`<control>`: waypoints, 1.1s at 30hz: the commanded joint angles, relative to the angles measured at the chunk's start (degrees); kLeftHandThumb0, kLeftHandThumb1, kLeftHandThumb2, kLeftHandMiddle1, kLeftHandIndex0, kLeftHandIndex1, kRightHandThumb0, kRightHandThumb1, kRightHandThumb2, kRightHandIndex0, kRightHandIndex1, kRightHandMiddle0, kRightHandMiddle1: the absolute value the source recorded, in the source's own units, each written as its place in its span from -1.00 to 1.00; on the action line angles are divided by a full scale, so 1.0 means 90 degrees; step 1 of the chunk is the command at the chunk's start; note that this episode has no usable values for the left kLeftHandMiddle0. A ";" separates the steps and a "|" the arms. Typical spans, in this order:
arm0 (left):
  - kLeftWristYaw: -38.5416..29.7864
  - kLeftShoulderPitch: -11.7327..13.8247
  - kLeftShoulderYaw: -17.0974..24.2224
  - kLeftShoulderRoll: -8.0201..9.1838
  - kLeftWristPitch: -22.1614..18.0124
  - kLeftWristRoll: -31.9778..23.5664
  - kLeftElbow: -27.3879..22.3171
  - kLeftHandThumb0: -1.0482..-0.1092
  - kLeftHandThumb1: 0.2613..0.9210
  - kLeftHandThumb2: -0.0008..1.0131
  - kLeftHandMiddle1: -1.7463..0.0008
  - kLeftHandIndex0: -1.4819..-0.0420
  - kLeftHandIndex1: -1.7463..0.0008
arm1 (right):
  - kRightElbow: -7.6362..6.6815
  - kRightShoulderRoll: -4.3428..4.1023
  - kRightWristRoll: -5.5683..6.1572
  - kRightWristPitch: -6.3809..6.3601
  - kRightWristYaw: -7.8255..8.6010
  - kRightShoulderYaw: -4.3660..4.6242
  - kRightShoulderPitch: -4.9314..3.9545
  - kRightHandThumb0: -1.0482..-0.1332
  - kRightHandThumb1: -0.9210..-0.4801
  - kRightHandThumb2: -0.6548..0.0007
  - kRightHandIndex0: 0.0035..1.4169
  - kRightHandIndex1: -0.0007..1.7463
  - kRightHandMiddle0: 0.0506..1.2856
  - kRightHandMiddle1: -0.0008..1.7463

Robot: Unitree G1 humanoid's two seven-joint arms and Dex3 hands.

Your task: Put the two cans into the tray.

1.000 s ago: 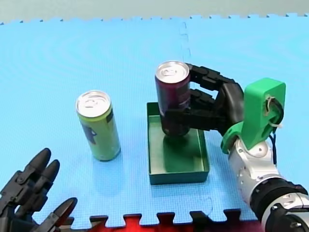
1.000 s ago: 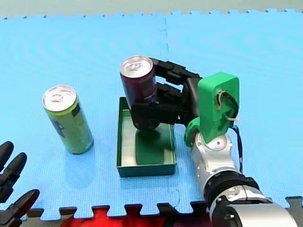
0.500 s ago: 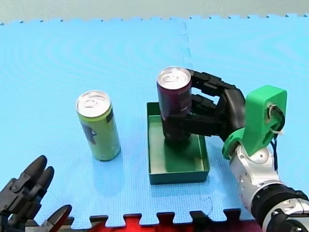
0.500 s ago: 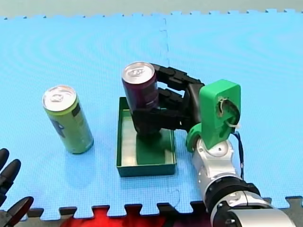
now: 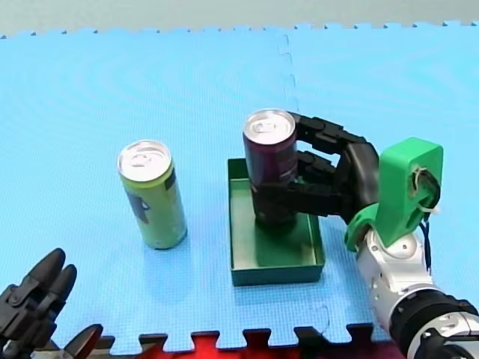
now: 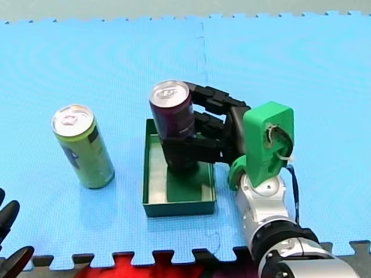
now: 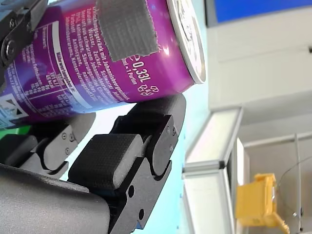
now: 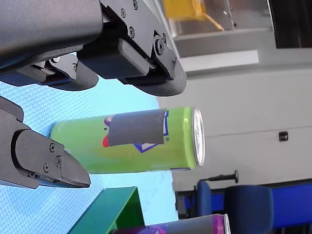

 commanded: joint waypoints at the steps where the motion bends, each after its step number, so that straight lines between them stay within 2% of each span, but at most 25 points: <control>1: -0.0013 0.0027 0.0023 0.0002 -0.0044 -0.0045 -0.0017 -1.00 0.91 -0.99 0.99 0.23 0.99 | -0.0020 0.0073 0.0004 -0.0091 -0.0016 0.0004 0.0004 0.57 -0.35 1.00 0.94 -1.00 0.92 -1.00; 11: 0.0050 0.0024 0.0048 -0.0034 0.0007 -0.0028 -0.0098 -1.00 0.90 -0.99 0.99 0.21 0.98 | 0.0011 0.0059 -0.0057 -0.0032 -0.0044 0.0022 0.0092 0.57 -0.35 1.00 0.94 -1.00 0.92 -1.00; 16: 0.0085 -0.0007 0.0041 -0.0040 0.0030 -0.0002 -0.0098 -1.00 0.91 -0.99 0.99 0.21 0.98 | 0.0016 0.0047 -0.0078 -0.0001 -0.0080 0.0025 0.0104 0.57 -0.35 1.00 0.93 -1.00 0.92 -1.00; 27: 0.0141 -0.0045 0.0022 -0.0076 0.0022 0.0060 -0.0088 -1.00 0.92 -0.99 0.99 0.19 0.99 | 0.0028 -0.0029 -0.0047 0.0089 -0.0017 -0.0035 0.0127 0.58 -0.35 1.00 0.93 -1.00 0.92 -1.00; 33: 0.0224 -0.0101 -0.0001 -0.0096 0.0061 0.0155 -0.0109 -1.00 0.94 -0.99 0.99 0.19 0.99 | 0.0030 -0.0073 -0.0014 0.0160 0.0013 -0.0092 0.0091 0.58 -0.35 1.00 0.92 -1.00 0.91 -1.00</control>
